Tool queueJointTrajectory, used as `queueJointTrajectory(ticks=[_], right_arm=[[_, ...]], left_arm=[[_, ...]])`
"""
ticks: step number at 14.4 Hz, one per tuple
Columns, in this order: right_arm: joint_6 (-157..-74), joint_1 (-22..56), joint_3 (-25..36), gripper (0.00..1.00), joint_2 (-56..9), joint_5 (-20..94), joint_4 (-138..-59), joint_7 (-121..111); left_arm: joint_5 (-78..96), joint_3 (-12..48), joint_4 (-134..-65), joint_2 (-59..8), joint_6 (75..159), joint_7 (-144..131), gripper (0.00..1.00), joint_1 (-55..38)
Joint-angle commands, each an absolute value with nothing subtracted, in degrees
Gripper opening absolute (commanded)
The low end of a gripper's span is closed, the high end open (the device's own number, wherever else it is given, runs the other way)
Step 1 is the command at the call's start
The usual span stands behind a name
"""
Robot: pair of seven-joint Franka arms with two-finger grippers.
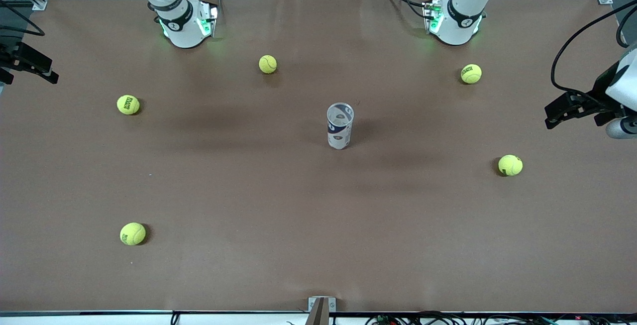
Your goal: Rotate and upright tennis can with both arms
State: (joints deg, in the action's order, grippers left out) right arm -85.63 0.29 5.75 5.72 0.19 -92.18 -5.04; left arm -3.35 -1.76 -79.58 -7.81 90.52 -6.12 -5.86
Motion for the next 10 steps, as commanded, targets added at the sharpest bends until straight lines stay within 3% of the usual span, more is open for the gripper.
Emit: queueJointTrajectory(ticks=[1,10], right_arm=[[-86.05,0.7,6.06,1.0,7.91,0.79,-94.39,-5.63],[-85.87,0.7,6.15,1.0,7.91,0.7,-94.39,-5.71]], left_arm=[[-0.63,-3.25,-80.42,-7.38,90.18,-6.07,1.0,-6.59],[1.58,-5.01,-80.42,-6.15,88.95,-0.88,1.0,-6.15]])
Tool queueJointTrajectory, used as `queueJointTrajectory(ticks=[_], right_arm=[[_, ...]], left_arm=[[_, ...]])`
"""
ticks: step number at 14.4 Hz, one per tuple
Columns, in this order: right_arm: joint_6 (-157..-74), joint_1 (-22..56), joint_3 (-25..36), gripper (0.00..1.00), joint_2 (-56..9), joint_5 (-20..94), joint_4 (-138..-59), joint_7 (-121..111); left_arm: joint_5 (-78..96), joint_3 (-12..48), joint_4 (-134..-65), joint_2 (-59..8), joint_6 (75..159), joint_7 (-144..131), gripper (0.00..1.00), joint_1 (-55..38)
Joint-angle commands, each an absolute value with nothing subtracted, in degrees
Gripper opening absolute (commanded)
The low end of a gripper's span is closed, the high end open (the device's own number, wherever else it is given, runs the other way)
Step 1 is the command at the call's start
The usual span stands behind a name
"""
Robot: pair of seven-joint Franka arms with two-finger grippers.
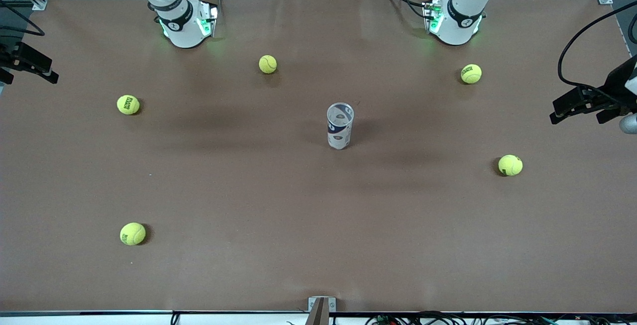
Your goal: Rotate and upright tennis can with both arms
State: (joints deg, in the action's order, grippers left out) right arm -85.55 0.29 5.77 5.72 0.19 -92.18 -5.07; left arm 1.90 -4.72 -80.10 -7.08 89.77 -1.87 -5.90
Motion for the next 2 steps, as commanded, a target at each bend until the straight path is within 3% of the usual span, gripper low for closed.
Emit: queueJointTrajectory(ticks=[1,2], right_arm=[[-85.78,0.7,6.15,1.0,7.91,0.62,-94.39,-5.71],[-85.69,0.7,6.15,1.0,7.91,0.62,-94.39,-5.71]], left_arm=[[1.41,-5.1,-80.16,-6.15,88.95,-0.79,1.0,-6.15],[1.41,-5.1,-79.98,-6.15,88.95,-0.79,1.0,-6.07]])
